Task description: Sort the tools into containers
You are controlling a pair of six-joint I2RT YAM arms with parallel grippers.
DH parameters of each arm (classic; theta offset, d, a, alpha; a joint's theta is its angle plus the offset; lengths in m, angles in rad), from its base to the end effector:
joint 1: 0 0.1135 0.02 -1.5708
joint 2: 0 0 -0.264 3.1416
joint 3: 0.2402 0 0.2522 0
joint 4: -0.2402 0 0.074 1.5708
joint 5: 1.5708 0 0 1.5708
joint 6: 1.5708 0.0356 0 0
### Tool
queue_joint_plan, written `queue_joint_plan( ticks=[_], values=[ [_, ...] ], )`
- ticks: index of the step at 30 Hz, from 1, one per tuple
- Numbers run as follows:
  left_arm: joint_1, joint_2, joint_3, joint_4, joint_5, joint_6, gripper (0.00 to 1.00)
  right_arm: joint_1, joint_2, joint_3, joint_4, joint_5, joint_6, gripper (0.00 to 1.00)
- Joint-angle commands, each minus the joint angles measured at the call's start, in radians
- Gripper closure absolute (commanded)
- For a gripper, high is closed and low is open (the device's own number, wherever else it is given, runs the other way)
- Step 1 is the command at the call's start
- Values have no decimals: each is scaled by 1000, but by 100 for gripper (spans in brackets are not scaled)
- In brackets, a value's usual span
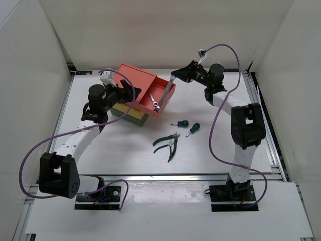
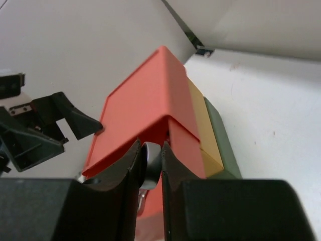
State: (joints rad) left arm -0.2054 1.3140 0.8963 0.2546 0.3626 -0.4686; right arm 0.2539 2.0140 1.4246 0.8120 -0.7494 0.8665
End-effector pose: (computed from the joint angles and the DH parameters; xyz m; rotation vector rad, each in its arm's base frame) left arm 0.2980 -0.0750 0.3069 0.0408 1.7918 -0.8035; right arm 0.4467 0.1410 0.2878 -0.2363 1.5516 1.4057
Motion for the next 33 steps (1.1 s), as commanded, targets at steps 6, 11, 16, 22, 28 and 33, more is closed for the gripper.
queue_joint_plan(
  ticks=[6,11,16,22,28,33],
  values=[
    [3,42,-4,-124,12,-13,1,157,-204,-63,130,143,-547,100],
    [4,65,6,-124,24,-25,1,237,-222,-32,113,185,-722,100],
    [3,80,13,-124,39,-41,1,329,-247,-56,133,255,-1040,100],
    [4,79,12,-133,36,-47,1,464,-290,-182,173,306,-1437,100],
    [4,79,9,-130,29,-48,1,507,-290,-338,294,337,-1670,100],
    [3,91,6,-123,36,-53,1,513,-262,-381,396,344,-1560,100]
  ],
)
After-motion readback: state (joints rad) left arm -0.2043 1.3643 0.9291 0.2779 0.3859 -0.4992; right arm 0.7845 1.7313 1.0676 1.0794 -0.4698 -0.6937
